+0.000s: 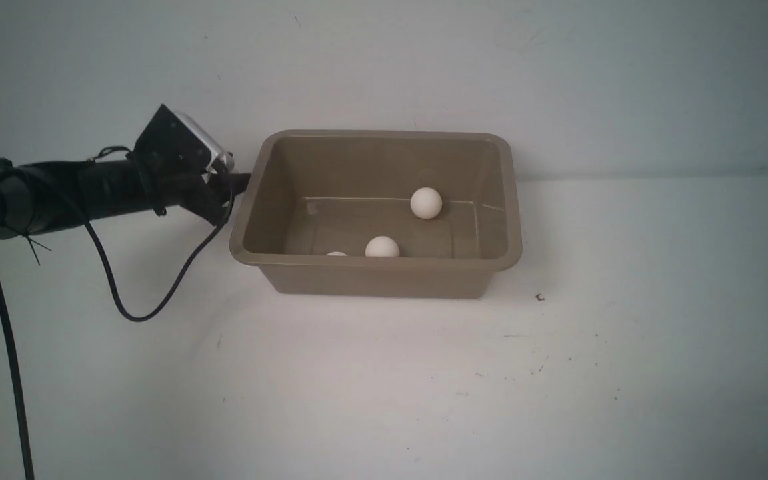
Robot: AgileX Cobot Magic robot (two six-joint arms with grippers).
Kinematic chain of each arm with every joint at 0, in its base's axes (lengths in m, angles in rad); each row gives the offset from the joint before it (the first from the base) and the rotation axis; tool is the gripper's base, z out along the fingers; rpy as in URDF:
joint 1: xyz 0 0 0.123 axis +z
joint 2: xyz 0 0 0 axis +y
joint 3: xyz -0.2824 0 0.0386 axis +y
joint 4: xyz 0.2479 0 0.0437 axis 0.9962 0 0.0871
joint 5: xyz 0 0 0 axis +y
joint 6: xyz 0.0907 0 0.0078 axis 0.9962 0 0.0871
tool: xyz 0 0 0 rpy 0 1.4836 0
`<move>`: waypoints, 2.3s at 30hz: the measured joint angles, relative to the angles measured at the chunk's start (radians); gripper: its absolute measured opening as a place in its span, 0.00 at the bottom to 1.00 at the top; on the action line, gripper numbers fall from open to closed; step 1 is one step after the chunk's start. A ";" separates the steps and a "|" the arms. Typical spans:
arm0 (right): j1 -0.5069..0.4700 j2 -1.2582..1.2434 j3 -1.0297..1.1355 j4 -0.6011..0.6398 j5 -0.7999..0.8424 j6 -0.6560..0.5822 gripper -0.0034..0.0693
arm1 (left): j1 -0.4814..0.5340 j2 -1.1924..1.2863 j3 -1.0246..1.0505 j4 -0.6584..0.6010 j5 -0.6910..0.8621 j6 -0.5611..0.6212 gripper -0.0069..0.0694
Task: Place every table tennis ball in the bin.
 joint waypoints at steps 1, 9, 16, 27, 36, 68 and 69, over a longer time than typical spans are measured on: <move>0.000 0.000 0.000 0.000 0.000 0.000 0.80 | 0.000 -0.019 -0.001 0.000 0.003 0.000 0.53; 0.000 0.000 0.000 0.000 0.000 0.000 0.80 | -0.001 -0.086 -0.002 0.004 0.179 -0.059 0.53; 0.000 0.000 0.000 0.000 0.000 0.000 0.80 | -0.041 -0.086 -0.002 0.079 0.343 -0.132 0.53; 0.000 0.000 0.000 0.000 0.000 0.000 0.80 | -0.149 -0.089 -0.002 0.181 0.410 -0.270 0.64; 0.000 0.000 0.000 0.000 0.000 0.000 0.80 | -0.155 -0.236 -0.029 0.031 0.396 -0.382 0.77; 0.000 0.000 0.000 0.000 0.000 0.000 0.80 | 0.120 -0.580 -0.056 1.313 0.187 -1.626 0.40; 0.000 0.000 0.000 0.000 0.000 0.000 0.80 | 0.118 -0.601 -0.056 1.272 0.214 -1.566 0.38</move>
